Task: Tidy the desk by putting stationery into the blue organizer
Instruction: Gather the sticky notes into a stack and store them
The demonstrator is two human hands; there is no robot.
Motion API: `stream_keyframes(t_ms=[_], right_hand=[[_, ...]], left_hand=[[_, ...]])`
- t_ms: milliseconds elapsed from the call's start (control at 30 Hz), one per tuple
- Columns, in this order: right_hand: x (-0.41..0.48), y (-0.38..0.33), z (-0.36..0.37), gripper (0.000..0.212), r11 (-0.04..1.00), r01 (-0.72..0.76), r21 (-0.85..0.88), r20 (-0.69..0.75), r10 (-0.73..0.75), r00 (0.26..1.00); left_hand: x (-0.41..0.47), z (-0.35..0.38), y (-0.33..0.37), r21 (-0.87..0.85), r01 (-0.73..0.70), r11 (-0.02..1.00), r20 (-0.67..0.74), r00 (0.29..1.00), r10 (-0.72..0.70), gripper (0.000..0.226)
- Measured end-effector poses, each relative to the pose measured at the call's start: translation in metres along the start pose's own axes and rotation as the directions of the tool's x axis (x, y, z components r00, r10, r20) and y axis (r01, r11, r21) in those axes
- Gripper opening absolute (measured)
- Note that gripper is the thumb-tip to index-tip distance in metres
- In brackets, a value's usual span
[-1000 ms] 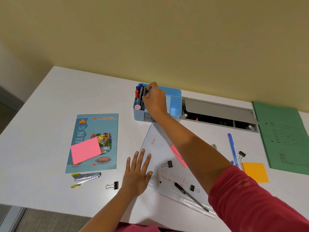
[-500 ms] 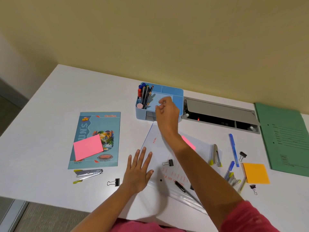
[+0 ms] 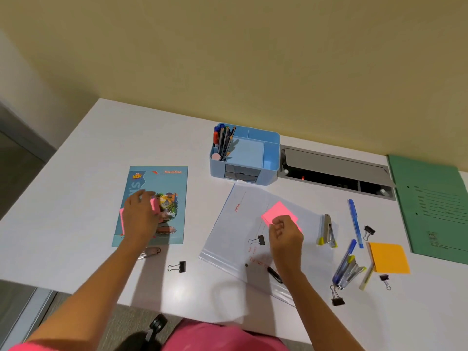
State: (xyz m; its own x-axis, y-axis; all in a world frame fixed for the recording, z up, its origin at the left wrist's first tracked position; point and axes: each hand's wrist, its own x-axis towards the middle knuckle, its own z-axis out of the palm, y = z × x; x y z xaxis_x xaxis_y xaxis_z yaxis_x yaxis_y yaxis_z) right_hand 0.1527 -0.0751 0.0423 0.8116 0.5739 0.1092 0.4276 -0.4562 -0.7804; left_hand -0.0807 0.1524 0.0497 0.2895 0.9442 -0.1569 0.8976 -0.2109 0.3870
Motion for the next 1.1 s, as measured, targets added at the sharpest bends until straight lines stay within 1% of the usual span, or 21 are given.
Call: stream_keyframes(t_ms=[67,133,200,333,467,500,533,600,667,700,733,767,800,867,933,1000,1100], right_hand=[[-0.006,0.007,-0.004,0.011,0.999,-0.018,-0.043,0.009,0.018,1.0],[-0.01,0.012,-0.008,0.01,0.997,-0.037,-0.074,0.015,0.038,0.999],[-0.012,0.016,-0.011,0.01,0.992,-0.055,-0.11,0.0,0.055,0.998],[-0.013,0.022,-0.019,0.01,0.984,-0.022,-0.176,-0.045,0.015,0.999],[-0.005,0.024,-0.027,0.007,0.968,0.08,-0.236,-0.091,-0.104,0.99],[-0.002,0.027,-0.028,0.006,0.962,0.097,-0.255,-0.098,-0.125,0.987],[0.0,0.03,-0.03,0.005,0.962,0.094,-0.258,-0.103,-0.124,0.987],[0.006,0.036,-0.031,0.006,0.979,0.001,-0.204,-0.096,-0.021,0.995],[0.015,0.042,-0.029,0.009,0.977,-0.125,-0.171,-0.066,0.115,0.991],[0.021,0.044,-0.028,0.013,0.966,-0.167,-0.199,-0.053,0.16,0.986],[0.027,0.046,-0.026,0.019,0.949,-0.197,-0.246,-0.04,0.193,0.98],[0.033,0.046,-0.025,0.024,0.931,-0.217,-0.293,-0.029,0.219,0.975],[0.038,0.045,-0.023,0.029,0.918,-0.228,-0.326,-0.019,0.235,0.972],[0.047,0.044,-0.019,0.031,0.909,-0.224,-0.352,0.006,0.241,0.971],[0.053,0.042,-0.013,0.03,0.903,-0.202,-0.379,0.051,0.239,0.97],[0.057,0.041,-0.008,0.03,0.89,-0.184,-0.417,0.097,0.245,0.965],[0.06,0.038,-0.004,0.032,0.851,-0.181,-0.493,0.116,0.27,0.956]], left_hand=[[0.001,-0.002,-0.011,0.116,0.033,0.993,0.061,0.997,-0.04,0.068],[0.0,-0.001,-0.016,0.208,0.047,0.977,0.076,0.995,-0.064,0.061],[0.0,0.004,-0.018,0.258,0.058,0.964,0.078,0.994,-0.081,0.051],[0.006,0.006,-0.018,0.278,0.055,0.959,0.093,0.992,-0.084,0.049],[0.011,0.006,-0.023,0.283,0.137,0.949,0.089,0.982,-0.168,0.062],[0.009,0.005,-0.022,0.263,0.158,0.952,0.074,0.98,-0.183,0.059],[0.008,0.005,-0.021,0.236,0.167,0.957,0.051,0.982,-0.184,0.052],[0.004,0.003,-0.018,0.208,0.179,0.962,0.022,0.982,-0.187,0.039],[-0.001,0.002,-0.015,0.23,0.143,0.963,0.065,0.985,-0.161,0.045],[-0.005,0.0,-0.013,0.247,0.106,0.963,0.093,0.987,-0.132,0.047],[-0.009,-0.002,-0.011,0.242,0.072,0.968,0.1,0.99,-0.098,0.041],[-0.013,-0.003,-0.007,0.223,0.054,0.973,0.094,0.993,-0.076,0.03],[-0.018,-0.004,-0.002,0.194,0.041,0.98,0.082,0.995,-0.058,0.023],[-0.027,-0.004,0.01,0.106,0.003,0.994,0.043,0.999,-0.008,0.024],[-0.038,-0.002,0.024,-0.031,-0.04,0.999,0.021,0.999,0.04,0.019],[-0.046,0.002,0.037,-0.18,-0.013,0.984,0.057,0.998,0.024,0.015],[-0.057,0.011,0.058,-0.371,0.085,0.925,0.15,0.988,-0.03,0.019]])
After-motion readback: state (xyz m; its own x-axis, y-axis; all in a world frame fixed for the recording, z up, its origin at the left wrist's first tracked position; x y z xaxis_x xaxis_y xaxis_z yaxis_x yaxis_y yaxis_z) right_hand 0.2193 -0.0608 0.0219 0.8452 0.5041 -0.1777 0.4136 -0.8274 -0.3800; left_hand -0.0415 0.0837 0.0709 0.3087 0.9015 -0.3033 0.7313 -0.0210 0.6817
